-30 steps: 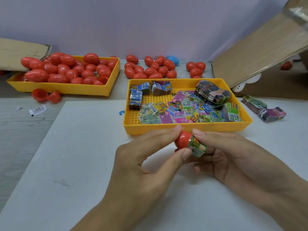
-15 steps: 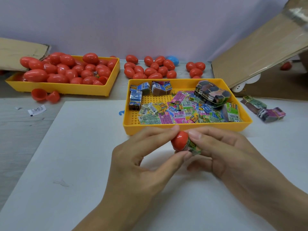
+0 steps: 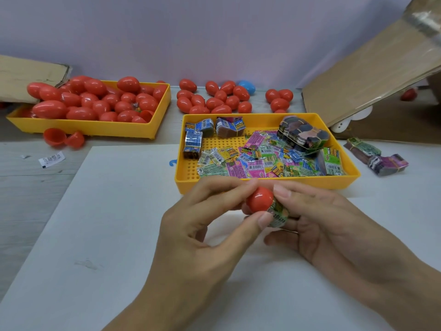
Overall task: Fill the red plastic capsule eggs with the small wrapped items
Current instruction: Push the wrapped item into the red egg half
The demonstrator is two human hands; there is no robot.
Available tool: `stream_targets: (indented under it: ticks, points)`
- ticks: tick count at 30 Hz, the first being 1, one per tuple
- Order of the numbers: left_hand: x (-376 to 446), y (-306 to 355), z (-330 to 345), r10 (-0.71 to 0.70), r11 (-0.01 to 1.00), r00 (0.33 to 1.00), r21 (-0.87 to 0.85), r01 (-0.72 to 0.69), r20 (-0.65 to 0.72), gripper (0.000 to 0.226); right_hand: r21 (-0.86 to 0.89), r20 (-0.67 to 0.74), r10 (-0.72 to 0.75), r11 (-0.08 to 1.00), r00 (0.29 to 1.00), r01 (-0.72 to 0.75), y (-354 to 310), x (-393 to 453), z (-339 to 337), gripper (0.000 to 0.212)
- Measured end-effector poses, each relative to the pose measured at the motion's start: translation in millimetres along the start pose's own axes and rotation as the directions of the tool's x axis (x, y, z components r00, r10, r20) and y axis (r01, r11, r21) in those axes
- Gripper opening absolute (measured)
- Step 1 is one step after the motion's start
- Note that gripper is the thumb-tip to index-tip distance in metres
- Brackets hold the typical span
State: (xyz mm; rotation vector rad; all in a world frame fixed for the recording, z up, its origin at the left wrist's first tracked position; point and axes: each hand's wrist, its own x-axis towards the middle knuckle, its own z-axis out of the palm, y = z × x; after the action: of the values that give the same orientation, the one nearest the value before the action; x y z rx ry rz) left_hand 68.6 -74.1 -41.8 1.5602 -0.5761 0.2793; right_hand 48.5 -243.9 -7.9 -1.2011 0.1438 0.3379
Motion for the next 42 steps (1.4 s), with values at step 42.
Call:
stream_targets:
  ticks: [42]
  points:
    - [0.9,0.9,-2.0,-0.196,0.951,0.98,-0.251,0.178,-0.045,0.034,-0.012,-0.051,-0.02,1.0,0.998,0.02,0.5,-4.5,5.1,0.031]
